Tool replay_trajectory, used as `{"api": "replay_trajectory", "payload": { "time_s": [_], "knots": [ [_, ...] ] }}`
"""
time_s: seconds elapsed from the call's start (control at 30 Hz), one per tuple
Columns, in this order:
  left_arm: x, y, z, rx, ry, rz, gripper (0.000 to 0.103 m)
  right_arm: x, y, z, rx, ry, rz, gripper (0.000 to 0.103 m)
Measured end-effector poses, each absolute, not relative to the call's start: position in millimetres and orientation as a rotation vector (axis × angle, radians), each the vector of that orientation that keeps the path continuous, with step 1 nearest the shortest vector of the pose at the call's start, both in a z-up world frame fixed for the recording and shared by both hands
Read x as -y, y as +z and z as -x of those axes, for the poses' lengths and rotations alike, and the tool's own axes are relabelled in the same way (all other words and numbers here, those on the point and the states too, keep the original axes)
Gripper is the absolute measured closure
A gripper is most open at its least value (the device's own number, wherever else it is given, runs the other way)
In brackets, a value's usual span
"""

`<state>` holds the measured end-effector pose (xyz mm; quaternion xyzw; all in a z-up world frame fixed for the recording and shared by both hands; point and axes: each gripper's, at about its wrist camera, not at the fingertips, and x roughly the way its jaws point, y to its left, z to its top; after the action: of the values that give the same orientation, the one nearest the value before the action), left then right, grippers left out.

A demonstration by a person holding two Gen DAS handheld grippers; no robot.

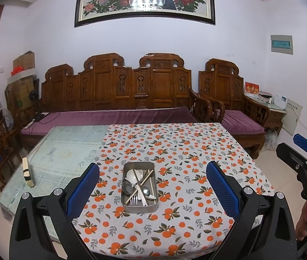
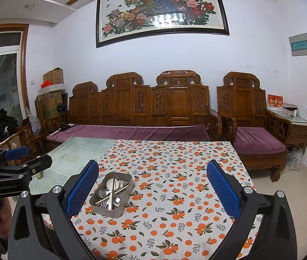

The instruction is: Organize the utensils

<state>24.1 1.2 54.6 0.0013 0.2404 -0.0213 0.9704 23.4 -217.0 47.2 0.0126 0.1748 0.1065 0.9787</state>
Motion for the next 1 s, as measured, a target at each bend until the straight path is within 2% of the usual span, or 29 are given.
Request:
{"api": "replay_trajectory", "payload": {
  "time_s": [1.0],
  "knots": [
    [0.3, 56.1, -21.5, -0.481, -0.053, 0.004, 0.008, 215.9, 47.0, -23.6, -0.355, 0.214, -0.031, 0.003]
  ]
}}
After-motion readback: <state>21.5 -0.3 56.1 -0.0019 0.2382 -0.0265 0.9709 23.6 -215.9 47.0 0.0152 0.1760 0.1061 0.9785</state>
